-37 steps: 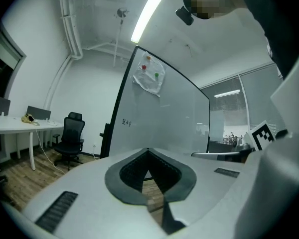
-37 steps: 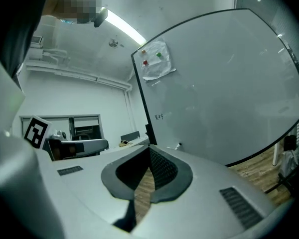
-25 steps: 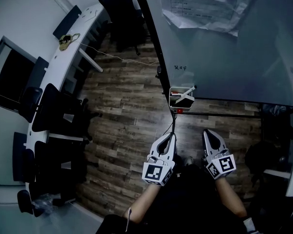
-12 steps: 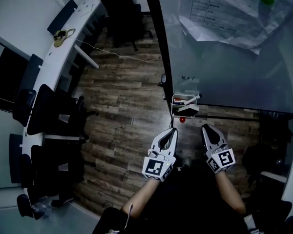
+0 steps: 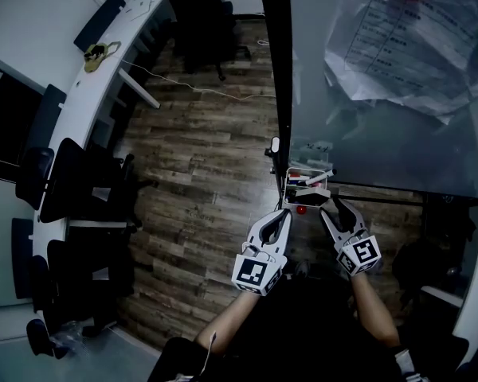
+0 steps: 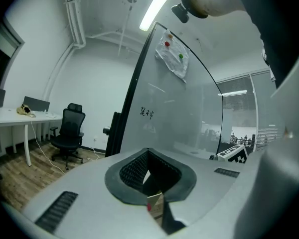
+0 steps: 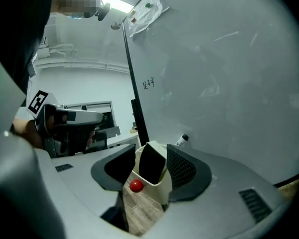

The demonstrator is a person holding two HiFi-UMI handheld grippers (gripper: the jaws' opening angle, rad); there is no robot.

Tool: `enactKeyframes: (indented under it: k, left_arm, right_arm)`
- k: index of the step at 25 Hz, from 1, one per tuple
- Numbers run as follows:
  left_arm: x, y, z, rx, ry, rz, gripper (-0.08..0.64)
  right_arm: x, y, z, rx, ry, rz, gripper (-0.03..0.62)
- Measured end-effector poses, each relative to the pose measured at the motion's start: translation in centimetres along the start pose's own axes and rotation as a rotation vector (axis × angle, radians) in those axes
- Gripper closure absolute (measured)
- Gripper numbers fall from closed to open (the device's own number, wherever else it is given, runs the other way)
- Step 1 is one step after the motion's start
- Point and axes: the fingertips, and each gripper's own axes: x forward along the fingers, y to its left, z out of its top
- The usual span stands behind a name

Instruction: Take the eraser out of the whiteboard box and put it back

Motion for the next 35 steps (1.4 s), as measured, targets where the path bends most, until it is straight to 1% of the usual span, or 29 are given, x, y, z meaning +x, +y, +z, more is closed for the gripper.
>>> enactKeyframes:
  k: [5, 12, 19, 24, 29, 35]
  left_arm:
    - [1.1, 0.7, -0.2, -0.009, 0.012, -0.003, 0.555]
    - [2.2, 1.3, -0.4, -0.02, 0.023, -0.008, 0.554]
    - [2.3, 1.9, -0.7, -0.034, 0.029, -0.006, 0.554]
    - [2.4, 2.3, -0.8, -0.04, 0.031, -0.002, 0.554]
    - [2.1, 2.4, -0.9, -0.042, 0.033, -0.001, 0.554]
    - [1.7, 2.4, -0.9, -0.047, 0.028, 0.001, 0.554]
  right_arm:
    - [1.5, -0.9, -0.8, -0.023, 0.029, 0.024, 0.377]
    - [3.1, -0.9, -1.1, -0.042, 0.067, 0.075, 0.359]
    - [4.2, -0.4, -1.5, -0.073, 0.115, 0.097, 0.36]
    - [4.3, -0.6, -1.7, -0.093, 0.119, 0.1, 0.368]
    - [4.3, -0.2, -1.0, -0.092, 0.097, 0.102, 0.394]
    - [4.1, -0.1, -0.4, -0.101, 0.092, 0.087, 0.4]
